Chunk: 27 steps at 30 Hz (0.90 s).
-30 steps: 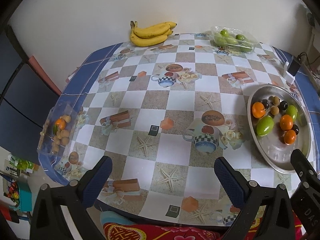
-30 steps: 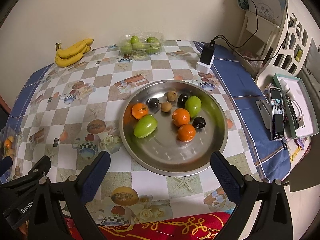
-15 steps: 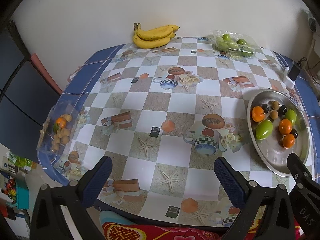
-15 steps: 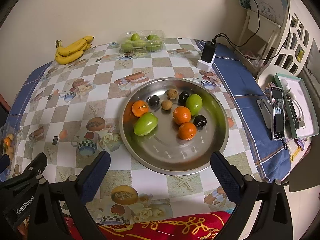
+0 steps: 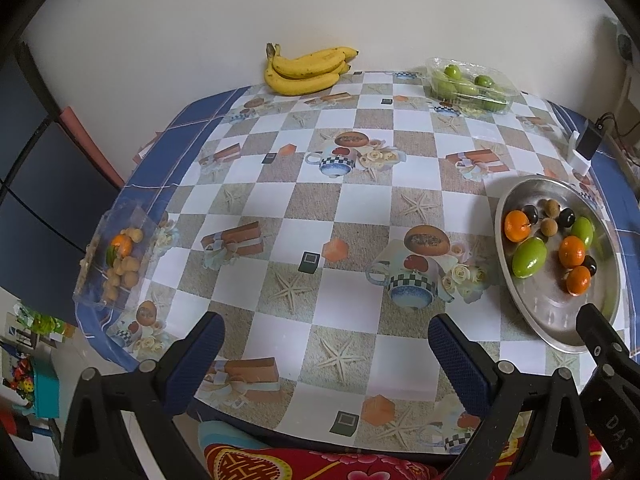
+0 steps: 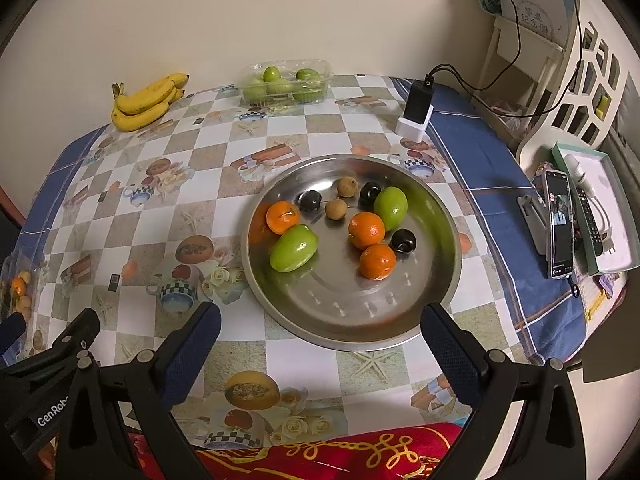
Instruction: Organize fruits
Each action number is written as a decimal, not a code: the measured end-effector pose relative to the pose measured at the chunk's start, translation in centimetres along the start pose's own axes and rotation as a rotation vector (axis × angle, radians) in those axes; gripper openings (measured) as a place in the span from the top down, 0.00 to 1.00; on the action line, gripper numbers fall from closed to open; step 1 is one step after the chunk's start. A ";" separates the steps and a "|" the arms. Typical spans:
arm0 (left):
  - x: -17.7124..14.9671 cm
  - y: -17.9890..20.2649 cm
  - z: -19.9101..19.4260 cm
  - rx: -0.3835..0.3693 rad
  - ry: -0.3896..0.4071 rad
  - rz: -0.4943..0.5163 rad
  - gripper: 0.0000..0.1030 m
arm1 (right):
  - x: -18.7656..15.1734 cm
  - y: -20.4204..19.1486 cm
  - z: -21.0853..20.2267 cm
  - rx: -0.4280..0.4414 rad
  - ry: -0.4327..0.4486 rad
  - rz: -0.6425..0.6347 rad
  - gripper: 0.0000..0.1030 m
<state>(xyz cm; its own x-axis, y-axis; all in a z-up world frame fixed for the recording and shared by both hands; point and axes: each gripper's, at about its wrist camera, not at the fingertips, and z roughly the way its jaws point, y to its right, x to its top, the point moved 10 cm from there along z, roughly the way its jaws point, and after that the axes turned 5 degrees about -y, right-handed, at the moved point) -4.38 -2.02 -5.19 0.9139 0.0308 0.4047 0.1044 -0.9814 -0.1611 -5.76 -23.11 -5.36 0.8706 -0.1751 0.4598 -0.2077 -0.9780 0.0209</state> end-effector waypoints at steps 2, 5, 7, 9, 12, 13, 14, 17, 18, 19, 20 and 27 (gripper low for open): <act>0.0 -0.1 0.1 -0.002 -0.001 0.000 0.00 | 0.0 0.1 0.0 0.003 0.001 0.004 0.03; 0.1 -0.1 0.0 -0.001 0.004 -0.002 0.00 | 0.0 0.1 0.0 0.002 0.000 0.005 0.03; 0.2 0.0 0.1 -0.004 0.006 -0.003 0.00 | 0.0 0.1 -0.1 0.003 -0.001 0.005 0.03; 0.2 0.0 0.1 -0.005 0.006 -0.003 0.00 | 0.0 0.1 0.0 0.001 0.000 0.004 0.03; 0.2 0.0 0.0 -0.004 0.007 -0.002 0.00 | 0.0 0.1 0.0 0.002 -0.001 0.006 0.03; 0.2 0.0 0.0 -0.003 0.007 -0.002 0.00 | 0.0 0.1 0.0 0.002 -0.001 0.006 0.03; 0.2 0.0 0.0 -0.002 0.007 -0.002 0.00 | 0.0 0.1 0.0 0.002 -0.001 0.006 0.03; 0.2 0.0 0.0 0.000 0.011 -0.001 0.00 | 0.0 0.1 0.0 0.001 0.000 0.005 0.03; 0.2 0.0 -0.1 0.002 0.012 0.000 0.00 | 0.0 0.1 0.0 0.001 0.000 0.005 0.03; 0.2 -0.1 -0.1 0.003 0.013 0.002 0.00 | 0.0 0.1 0.0 0.002 0.000 0.005 0.03; 0.2 0.0 -0.1 0.003 0.013 0.002 0.00 | 0.0 0.1 -0.1 0.002 -0.001 0.006 0.03; 0.2 0.0 -0.2 0.006 0.014 0.003 0.00 | 0.0 0.1 -0.1 0.001 0.000 0.005 0.03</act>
<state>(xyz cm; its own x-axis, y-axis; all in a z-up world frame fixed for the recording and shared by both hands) -4.23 -2.04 -4.94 0.9086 0.0255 0.4169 0.1042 -0.9804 -0.1672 -5.78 -23.22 -5.27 0.8694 -0.1800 0.4601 -0.2115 -0.9772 0.0174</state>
